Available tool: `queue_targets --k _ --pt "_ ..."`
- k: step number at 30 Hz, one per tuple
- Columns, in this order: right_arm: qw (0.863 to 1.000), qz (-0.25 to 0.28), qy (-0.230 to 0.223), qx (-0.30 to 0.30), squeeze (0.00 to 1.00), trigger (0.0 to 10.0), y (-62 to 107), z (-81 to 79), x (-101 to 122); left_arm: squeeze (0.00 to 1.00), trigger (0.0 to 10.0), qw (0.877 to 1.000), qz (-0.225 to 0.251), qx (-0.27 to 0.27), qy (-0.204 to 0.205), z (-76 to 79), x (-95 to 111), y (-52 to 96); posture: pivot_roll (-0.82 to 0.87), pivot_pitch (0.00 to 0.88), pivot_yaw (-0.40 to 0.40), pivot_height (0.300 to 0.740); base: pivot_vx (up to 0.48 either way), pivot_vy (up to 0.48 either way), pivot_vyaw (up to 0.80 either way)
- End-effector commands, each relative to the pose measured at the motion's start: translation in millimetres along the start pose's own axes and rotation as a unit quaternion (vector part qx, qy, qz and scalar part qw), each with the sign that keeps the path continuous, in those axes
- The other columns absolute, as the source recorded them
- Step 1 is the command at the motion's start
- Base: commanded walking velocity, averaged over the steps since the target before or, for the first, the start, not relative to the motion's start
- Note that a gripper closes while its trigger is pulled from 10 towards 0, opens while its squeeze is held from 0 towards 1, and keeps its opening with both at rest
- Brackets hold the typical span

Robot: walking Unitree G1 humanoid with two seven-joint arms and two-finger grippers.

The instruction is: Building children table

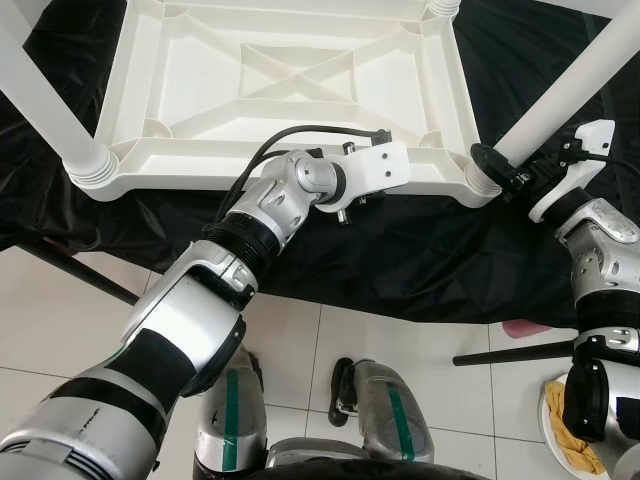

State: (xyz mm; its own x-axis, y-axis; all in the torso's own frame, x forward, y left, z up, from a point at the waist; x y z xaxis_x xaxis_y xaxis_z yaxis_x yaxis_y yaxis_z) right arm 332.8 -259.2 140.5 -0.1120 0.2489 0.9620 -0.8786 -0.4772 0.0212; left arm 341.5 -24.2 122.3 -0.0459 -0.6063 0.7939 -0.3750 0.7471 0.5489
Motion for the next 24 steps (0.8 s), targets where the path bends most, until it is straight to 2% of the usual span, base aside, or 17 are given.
queue_targets --k 1,4,5,8,9,11,13,17,24 --pt "1.000 -0.017 -0.013 0.002 0.00 0.0 5.1 1.1 -9.0 0.00 10.0 0.999 -0.030 -0.022 0.009 6.7 -13.8 -2.2 0.06 0.041 -0.035 0.740 0.000 0.000 0.00" --pt "1.000 -0.013 -0.014 0.001 0.00 0.0 4.5 -0.8 -9.6 0.00 10.0 0.999 -0.030 -0.022 0.010 6.9 -14.1 -2.3 0.06 0.041 -0.035 0.740 0.000 0.000 0.00" --pt "1.000 -0.016 -0.014 -0.018 0.00 6.7 3.1 -0.4 -9.9 0.00 10.0 0.999 -0.030 -0.023 0.011 7.9 -14.0 -2.6 0.06 0.044 -0.038 0.740 0.000 0.000 0.00" --pt "0.999 -0.017 -0.015 -0.026 0.00 6.7 2.4 0.1 -9.9 0.00 10.0 0.999 -0.029 -0.024 0.011 8.4 -14.0 -2.7 0.06 0.044 -0.038 0.740 0.000 0.000 0.00" --pt "0.998 -0.012 -0.030 -0.061 0.00 10.0 0.1 3.1 -8.1 0.00 10.0 0.999 -0.029 -0.025 0.011 9.7 -14.3 -3.3 0.06 0.047 -0.044 0.740 0.000 0.000 0.00" --pt "0.998 -0.012 -0.030 -0.061 0.00 10.0 0.1 3.1 -8.1 0.00 10.0 0.999 -0.029 -0.025 0.011 9.7 -14.3 -3.3 0.06 0.047 -0.044 0.740 0.000 0.000 0.00" --pt "0.995 -0.005 -0.040 -0.095 0.00 10.0 -1.7 6.2 -5.6 0.00 10.0 0.999 -0.029 -0.026 0.011 10.4 -14.4 -3.6 0.06 0.047 -0.045 0.740 0.000 0.000 0.00" --pt "0.986 -0.023 -0.031 -0.162 0.00 10.0 -7.0 4.1 -3.2 0.00 10.0 0.999 -0.030 -0.026 0.012 11.2 -15.1 -4.0 0.06 0.046 -0.048 0.740 0.000 0.000 0.00" --pt "0.974 -0.033 -0.044 -0.219 0.00 10.0 -11.1 -2.6 -1.2 0.00 10.0 0.999 -0.030 -0.025 0.012 10.9 -15.4 -3.9 0.06 0.040 -0.053 0.740 0.000 0.000 0.00"
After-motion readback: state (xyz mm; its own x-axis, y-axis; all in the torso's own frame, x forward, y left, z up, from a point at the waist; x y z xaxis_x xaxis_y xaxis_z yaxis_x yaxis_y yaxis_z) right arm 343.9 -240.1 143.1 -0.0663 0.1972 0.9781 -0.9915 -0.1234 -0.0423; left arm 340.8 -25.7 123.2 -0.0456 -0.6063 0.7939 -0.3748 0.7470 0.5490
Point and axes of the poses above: a point about 5 cm out from each wrist's last joint towards the gripper, its own y axis pointing back from the gripper into the wrist, its own x axis along the axis of the wrist's last joint, z = x × y, the point moved 2 cm from there along -y, pointing out of the wrist towards the gripper, and after that the axes turned 13 degrees about y, right-handed, at the moved point
